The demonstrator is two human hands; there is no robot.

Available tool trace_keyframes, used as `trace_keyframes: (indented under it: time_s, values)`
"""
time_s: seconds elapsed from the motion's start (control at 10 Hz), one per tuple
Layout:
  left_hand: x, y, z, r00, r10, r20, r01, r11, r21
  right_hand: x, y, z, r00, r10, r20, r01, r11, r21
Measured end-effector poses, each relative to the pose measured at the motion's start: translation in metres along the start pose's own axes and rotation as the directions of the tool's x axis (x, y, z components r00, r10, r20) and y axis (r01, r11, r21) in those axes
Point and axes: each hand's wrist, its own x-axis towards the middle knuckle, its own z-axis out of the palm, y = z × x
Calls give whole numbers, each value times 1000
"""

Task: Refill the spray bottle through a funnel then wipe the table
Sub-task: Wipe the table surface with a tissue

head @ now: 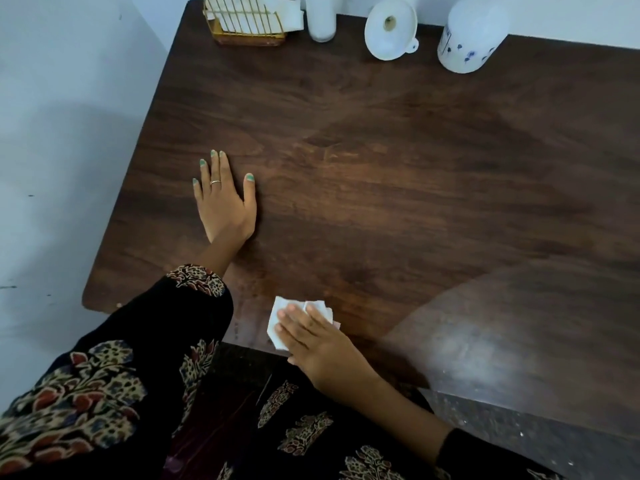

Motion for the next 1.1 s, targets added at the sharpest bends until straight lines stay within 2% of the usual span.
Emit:
trace_keyframes:
  time_s: [0.1, 0.2, 0.3, 0.4, 0.5, 0.6, 0.7, 0.8, 0.9, 1.0, 1.1]
  values:
    - [0, 0, 0, 1000, -2, -4, 2, 1000, -10, -7, 4, -9, 994, -51, -94, 62, 990, 123]
    - [-1, 0, 0, 1000, 1, -4, -1, 1000, -3, -9, 15, -42, 949, 309, -66, -176, 690, 702]
    - [0, 0, 0, 1000, -1, -9, 1, 1000, -4, -12, 54, -70, 752, 637, 168, -296, 99, 950]
    - [1, 0, 0, 1000, -3, -3, 3, 1000, -1, -22, 105, -87, 590, 804, 70, -486, 284, 827]
    - [1, -1, 1, 1000, -5, -10, 5, 1000, -4, -29, 132, -94, 412, 896, -167, -646, 416, 640]
    - [1, 0, 1, 1000, -10, -2, 10, 1000, 1, -17, 120, -89, 442, 858, -262, -616, 502, 607]
    - [0, 0, 0, 1000, -8, -4, 8, 1000, -2, -3, 83, -59, 733, 670, -120, -598, 718, 356]
    - [1, 0, 1, 1000, -2, -3, 2, 1000, 0, -8, 69, -27, 923, 384, -12, -384, 923, -6]
    - [1, 0, 1, 1000, -3, -5, 3, 1000, 6, -11, 132, -44, 924, 379, -54, -379, 925, 13]
    - [0, 1, 1, 1000, -6, 6, 6, 1000, 3, -22, 236, -79, 685, 687, -242, -686, 720, 103]
    - [0, 0, 1, 1000, -2, 19, 2, 1000, -4, -23, 320, -112, 305, 920, -244, -907, 359, 220]
